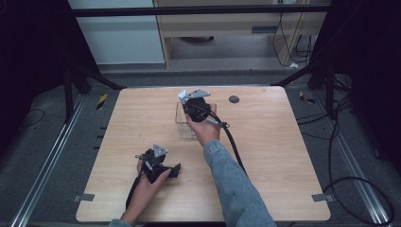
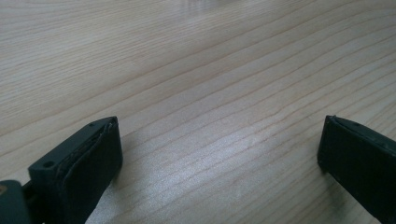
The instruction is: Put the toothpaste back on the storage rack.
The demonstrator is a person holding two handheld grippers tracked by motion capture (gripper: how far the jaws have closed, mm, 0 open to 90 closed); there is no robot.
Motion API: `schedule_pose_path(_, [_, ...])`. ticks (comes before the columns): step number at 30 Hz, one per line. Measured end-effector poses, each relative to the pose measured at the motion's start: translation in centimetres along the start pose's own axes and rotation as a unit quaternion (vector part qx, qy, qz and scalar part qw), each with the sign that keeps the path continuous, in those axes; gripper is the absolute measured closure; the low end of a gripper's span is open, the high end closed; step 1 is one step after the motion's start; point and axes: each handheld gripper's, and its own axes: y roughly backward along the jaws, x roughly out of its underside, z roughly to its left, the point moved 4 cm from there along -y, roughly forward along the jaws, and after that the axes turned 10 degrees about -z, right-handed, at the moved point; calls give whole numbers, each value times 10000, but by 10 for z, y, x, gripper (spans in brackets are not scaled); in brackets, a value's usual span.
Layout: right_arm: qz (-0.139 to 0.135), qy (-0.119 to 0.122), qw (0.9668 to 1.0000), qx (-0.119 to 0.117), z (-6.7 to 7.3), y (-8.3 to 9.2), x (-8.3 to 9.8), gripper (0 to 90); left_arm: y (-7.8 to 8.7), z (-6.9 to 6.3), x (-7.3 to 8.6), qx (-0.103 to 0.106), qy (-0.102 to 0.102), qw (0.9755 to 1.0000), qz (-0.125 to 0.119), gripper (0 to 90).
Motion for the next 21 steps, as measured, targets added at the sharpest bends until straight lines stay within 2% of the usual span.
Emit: schedule_pose_path(21, [170,121,9997,-93,6,-11,-4,797,0,0,0,6,-5,10000,1,0])
